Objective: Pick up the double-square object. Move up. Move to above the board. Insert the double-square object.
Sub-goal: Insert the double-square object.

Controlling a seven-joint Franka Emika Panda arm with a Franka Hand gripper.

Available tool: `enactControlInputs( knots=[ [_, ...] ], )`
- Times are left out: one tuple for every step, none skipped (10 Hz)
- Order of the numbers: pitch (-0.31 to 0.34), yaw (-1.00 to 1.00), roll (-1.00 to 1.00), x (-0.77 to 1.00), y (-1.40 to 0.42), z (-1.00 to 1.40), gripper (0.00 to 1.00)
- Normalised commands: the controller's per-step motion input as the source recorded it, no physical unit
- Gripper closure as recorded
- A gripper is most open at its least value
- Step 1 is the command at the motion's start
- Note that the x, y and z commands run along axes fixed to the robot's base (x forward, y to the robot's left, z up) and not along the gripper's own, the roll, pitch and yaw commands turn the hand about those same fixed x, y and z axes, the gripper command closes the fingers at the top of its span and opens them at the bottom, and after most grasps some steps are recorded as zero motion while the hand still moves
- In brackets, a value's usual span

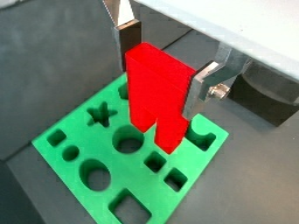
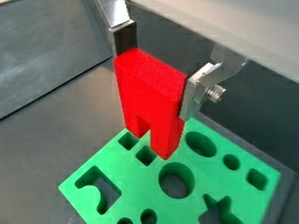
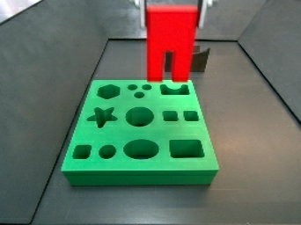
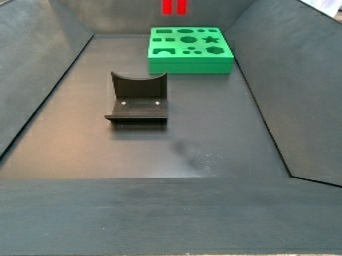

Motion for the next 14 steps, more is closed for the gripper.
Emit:
enactControlInputs(
  knots=[
    [-0.043, 0.12, 0.27, 0.36, -0.20, -0.47, 1.00],
    [-0.059, 0.07, 0.26, 0.35, -0.23, -0.47, 1.00],
    [-0.056, 0.08, 0.26, 0.37, -0.19, -0.45, 1.00],
    [-0.037, 0.06, 0.27, 0.41, -0.12, -0.43, 1.00],
    [-0.020, 0.07, 0.27, 0.43, -0.08, -0.42, 1.00],
    [-0.010, 0.07, 0.27, 0.40, -0.03, -0.40, 1.00],
    [-0.001, 0.05, 0.25, 0.33, -0.08, -0.36, 1.00],
    [0.024, 0.00, 0.00, 0.00, 0.00, 0.00, 1.00],
    [-0.063, 0.00, 0.00, 0.00, -0.01, -0.23, 1.00],
    [-0.151, 0.00, 0.16, -0.13, -0.19, -0.44, 1.00],
    [-0.141, 0.04, 0.22, -0.21, -0.17, -0.52, 1.00],
    [-0.190, 0.09, 0.10, -0.13, -0.18, -0.37, 1.00],
    [-0.160, 0.02, 0.06, 0.00, -0.11, -0.49, 1.00],
    [-0.119, 0.00, 0.05, 0.04, 0.00, -0.57, 1.00]
  ],
)
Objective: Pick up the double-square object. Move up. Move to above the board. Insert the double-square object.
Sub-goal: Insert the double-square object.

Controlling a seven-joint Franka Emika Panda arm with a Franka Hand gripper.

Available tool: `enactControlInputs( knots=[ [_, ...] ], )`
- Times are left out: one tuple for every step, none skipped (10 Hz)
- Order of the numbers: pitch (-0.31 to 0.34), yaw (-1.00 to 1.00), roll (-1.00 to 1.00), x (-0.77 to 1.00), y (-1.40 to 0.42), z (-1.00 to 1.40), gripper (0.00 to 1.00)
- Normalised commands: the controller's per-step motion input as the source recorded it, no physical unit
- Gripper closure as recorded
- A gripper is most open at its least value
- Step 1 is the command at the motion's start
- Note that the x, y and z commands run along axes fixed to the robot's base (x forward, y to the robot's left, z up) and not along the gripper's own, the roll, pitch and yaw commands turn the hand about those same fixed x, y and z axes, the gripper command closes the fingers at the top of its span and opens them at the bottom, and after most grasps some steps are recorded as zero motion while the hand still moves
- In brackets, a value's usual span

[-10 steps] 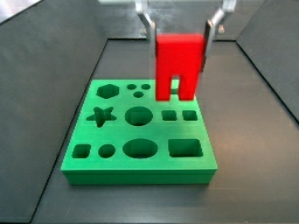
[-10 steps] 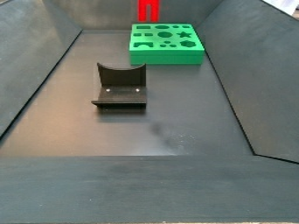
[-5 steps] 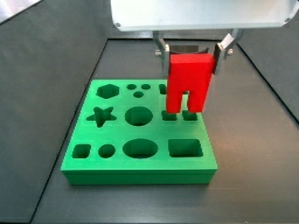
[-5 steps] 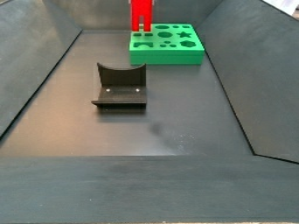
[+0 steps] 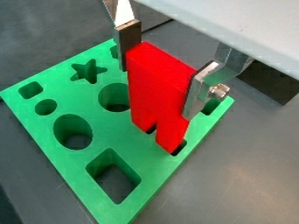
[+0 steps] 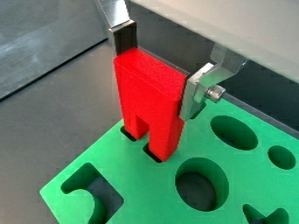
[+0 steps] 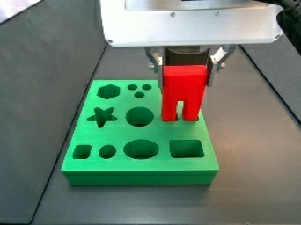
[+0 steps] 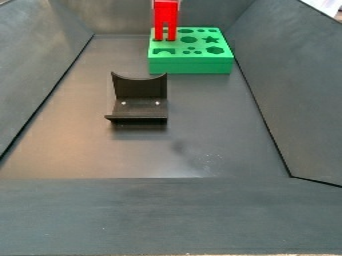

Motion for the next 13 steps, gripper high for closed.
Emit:
enactControlInputs(
  knots=[
    [0.000, 0.00, 0.00, 0.38, 0.08, -0.54, 1.00],
    [0.004, 0.00, 0.00, 0.44, 0.14, -0.52, 1.00],
    [0.020, 0.00, 0.00, 0.39, 0.10, -0.50, 1.00],
    [0.019, 0.00, 0.01, 0.27, 0.10, -0.47, 1.00],
    [0.000, 0.00, 0.00, 0.07, 0.20, -0.40, 1.00],
    [0.000, 0.00, 0.00, -0.31, 0.26, -0.07, 1.00],
    [0.000, 0.00, -0.01, 0.00, 0.00, 0.00, 1.00],
    [-0.073, 0.00, 0.02, -0.23, -0.09, -0.20, 1.00],
    [-0.114, 0.00, 0.03, -0.22, -0.17, -0.28, 1.00],
    [-0.107, 0.00, 0.01, -0.20, -0.13, -0.27, 1.00],
    [-0.050, 0.00, 0.06, -0.34, -0.07, -0.19, 1.00],
    [0.000, 0.01, 0.06, -0.29, 0.00, -0.09, 1.00],
    [0.000, 0.02, 0.08, -0.15, 0.00, -0.17, 1.00]
  ],
)
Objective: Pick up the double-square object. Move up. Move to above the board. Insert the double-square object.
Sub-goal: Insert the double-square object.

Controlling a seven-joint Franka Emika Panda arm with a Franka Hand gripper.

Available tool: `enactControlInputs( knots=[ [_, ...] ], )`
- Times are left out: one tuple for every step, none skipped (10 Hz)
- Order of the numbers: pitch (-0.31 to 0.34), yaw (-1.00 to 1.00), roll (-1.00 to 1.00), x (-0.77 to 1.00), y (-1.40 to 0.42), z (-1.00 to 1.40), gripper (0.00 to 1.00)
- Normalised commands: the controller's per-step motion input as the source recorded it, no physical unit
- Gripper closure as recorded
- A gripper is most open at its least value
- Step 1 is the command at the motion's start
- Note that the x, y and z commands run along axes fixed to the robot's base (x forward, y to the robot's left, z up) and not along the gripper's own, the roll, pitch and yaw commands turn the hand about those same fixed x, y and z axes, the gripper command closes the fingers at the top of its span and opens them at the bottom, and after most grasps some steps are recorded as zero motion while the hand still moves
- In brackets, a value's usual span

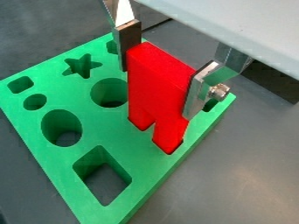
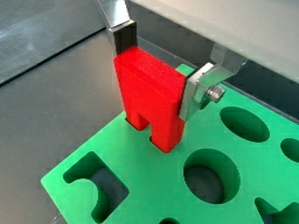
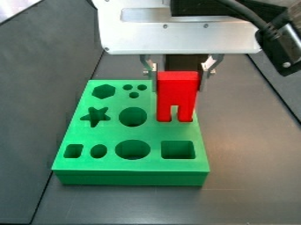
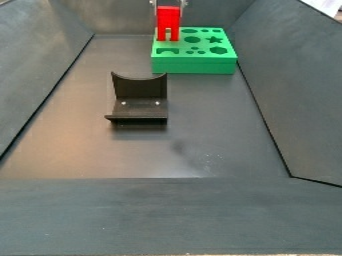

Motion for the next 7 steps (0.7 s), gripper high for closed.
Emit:
enactControlInputs(
  knots=[
    [0.016, 0.02, 0.18, 0.00, -0.08, -0.57, 1.00],
    [0.059, 0.01, 0.22, 0.01, -0.11, -0.79, 1.00],
    [0.081, 0.01, 0.19, 0.13, -0.08, -0.82, 1.00],
    [0.107, 0.06, 0.17, 0.27, -0.04, -0.81, 1.00],
    [0.026, 0.00, 0.00, 0.01, 0.00, 0.00, 1.00],
    [0.000, 0.00, -0.02, 0.00, 0.00, 0.00, 1.00],
    [0.000, 0.00, 0.00, 0.00, 0.00, 0.00, 1.00]
  ],
)
